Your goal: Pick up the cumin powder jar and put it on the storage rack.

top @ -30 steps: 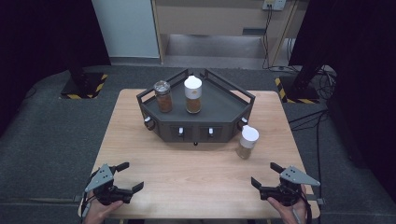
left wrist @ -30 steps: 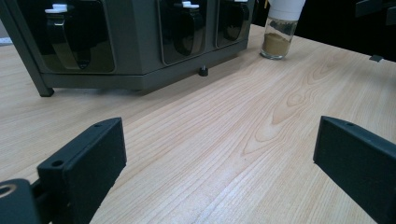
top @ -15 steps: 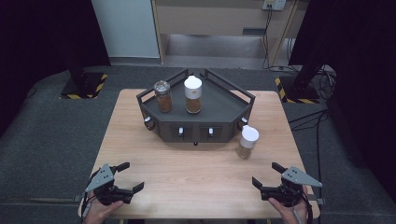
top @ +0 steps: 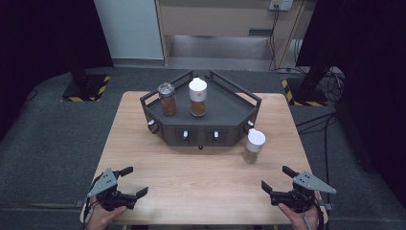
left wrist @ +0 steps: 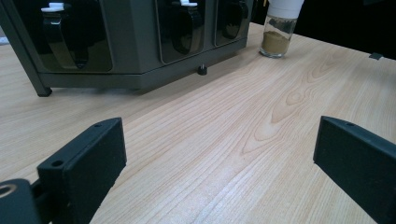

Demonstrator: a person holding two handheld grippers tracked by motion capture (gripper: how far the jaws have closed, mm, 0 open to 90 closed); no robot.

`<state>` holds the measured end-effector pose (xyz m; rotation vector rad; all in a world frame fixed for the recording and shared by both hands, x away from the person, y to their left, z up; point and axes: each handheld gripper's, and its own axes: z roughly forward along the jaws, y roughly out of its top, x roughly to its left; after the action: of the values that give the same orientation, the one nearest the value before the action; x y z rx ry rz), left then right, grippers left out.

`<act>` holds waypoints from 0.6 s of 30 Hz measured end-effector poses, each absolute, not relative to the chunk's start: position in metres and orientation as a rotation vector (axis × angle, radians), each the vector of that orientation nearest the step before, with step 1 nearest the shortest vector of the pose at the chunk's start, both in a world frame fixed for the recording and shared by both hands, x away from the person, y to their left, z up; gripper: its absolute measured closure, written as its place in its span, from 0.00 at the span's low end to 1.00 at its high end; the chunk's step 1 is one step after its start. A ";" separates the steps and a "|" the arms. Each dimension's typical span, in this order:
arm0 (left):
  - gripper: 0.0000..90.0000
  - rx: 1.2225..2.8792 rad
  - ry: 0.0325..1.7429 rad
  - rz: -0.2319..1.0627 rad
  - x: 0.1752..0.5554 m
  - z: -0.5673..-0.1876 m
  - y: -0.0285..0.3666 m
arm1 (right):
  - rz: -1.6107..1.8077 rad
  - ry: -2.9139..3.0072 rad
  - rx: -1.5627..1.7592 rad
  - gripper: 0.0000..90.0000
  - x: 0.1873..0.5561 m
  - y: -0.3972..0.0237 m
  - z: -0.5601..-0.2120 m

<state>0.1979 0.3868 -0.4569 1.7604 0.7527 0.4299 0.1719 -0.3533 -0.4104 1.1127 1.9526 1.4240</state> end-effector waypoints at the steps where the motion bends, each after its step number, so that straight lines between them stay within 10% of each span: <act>1: 0.02 1.760 0.754 0.431 0.198 -0.457 0.387 | 1.428 1.951 1.116 0.03 0.171 -0.354 -0.409; 18: 0.02 1.761 0.762 0.429 0.198 -0.457 0.386 | 1.406 1.922 1.146 0.03 0.175 -0.357 -0.388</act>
<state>0.1980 0.3864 -0.4571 1.7611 0.7620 0.4294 0.1751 -0.3565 -0.3882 1.1462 1.9219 1.4064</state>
